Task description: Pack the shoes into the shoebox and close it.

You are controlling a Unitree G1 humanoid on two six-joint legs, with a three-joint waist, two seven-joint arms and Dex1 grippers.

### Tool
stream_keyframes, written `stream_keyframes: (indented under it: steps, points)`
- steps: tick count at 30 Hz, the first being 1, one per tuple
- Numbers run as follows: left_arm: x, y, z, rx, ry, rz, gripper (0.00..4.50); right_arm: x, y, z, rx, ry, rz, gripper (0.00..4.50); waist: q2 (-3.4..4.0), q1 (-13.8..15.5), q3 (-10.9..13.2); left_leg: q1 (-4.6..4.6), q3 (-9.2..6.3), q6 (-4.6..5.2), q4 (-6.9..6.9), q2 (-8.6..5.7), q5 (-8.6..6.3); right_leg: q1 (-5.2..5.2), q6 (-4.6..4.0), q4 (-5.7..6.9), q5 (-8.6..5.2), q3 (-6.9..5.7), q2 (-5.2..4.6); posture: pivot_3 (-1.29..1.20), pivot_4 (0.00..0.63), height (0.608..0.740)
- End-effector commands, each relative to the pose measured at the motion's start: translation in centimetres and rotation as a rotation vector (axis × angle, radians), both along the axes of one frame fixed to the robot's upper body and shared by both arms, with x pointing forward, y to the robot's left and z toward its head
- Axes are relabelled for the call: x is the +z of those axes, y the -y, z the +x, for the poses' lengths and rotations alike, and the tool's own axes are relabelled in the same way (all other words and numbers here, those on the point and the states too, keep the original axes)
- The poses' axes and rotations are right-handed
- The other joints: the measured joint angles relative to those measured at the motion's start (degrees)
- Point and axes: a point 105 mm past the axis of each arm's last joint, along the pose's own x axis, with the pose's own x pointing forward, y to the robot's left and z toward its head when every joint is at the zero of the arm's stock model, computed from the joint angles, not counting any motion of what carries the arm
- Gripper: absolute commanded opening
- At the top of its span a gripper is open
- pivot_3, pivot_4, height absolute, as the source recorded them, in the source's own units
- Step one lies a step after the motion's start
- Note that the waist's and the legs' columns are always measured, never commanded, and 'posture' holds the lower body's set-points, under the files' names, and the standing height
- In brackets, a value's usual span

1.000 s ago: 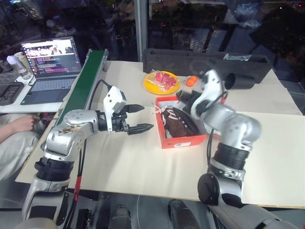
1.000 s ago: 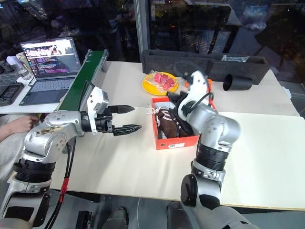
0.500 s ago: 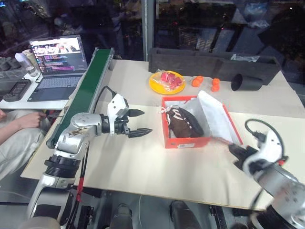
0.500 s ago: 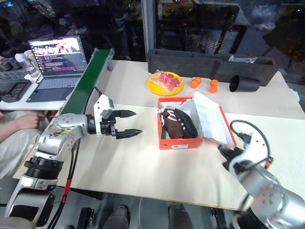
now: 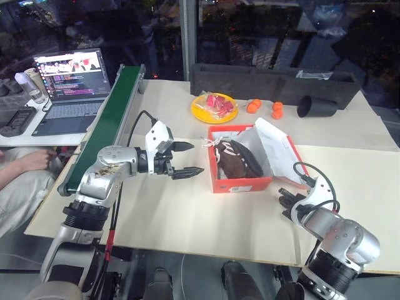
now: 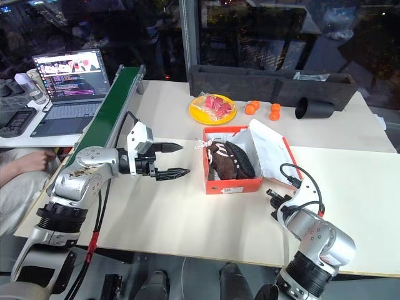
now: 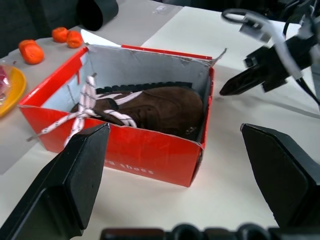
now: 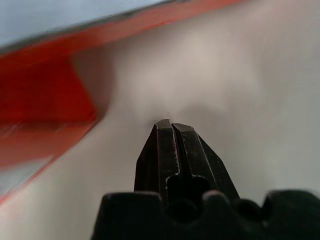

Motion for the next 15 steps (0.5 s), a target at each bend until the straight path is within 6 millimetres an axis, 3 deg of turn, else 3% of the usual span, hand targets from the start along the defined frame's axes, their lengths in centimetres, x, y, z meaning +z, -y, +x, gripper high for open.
stream_keyframes:
  steps: [1, 4, 9, 11, 15]
  points:
    - [1.5, 0.1, -0.1, -0.005, 0.053, -0.014, 4.50, -1.0, 2.8, 1.4, -0.257, 0.075, 0.163, 0.06, -0.01, -0.02, 0.00, 0.00, 0.00, 0.00, 0.03, 0.00, 0.00, 0.02, 0.00, 0.00, 0.00, 0.00, 0.00, 0.00, 0.150, 0.671]
    - [1.7, 0.2, -0.1, -0.006, 0.059, -0.016, 4.50, -0.7, 4.0, 3.0, -0.429, 0.199, 0.383, 0.06, -0.01, 0.09, 0.00, 0.03, -0.01, -0.01, 0.11, 0.00, 0.02, 0.10, 0.03, 0.02, 0.05, 0.00, 0.01, 0.00, 0.150, 0.671]
    - [2.0, 0.3, 0.1, -0.007, 0.070, -0.017, 4.50, 1.2, 4.0, 5.5, -0.481, 0.411, 0.659, 0.06, -0.04, -0.62, -0.01, -0.03, -0.01, 0.04, 0.14, 0.00, 0.06, 0.13, 0.04, 0.01, 0.05, -0.01, 0.01, 0.00, 0.150, 0.671]
    - [2.1, 0.4, 0.1, -0.010, 0.073, -0.017, 4.50, 2.6, 3.8, 6.0, -0.434, 0.516, 0.698, 0.06, -0.04, -1.31, -0.01, -0.02, -0.01, 0.05, 0.11, 0.01, 0.06, 0.11, 0.03, 0.03, 0.05, 0.00, 0.03, 0.00, 0.150, 0.671]
    - [2.1, 0.5, 0.1, -0.013, 0.075, -0.016, 4.50, 8.1, 1.9, 6.1, -0.217, 0.794, 0.704, 0.06, 0.18, -1.96, 0.12, -0.01, -0.01, 0.06, 0.09, 0.00, 0.07, 0.07, 0.03, 0.06, 0.05, 0.02, 0.03, 0.00, 0.150, 0.671]
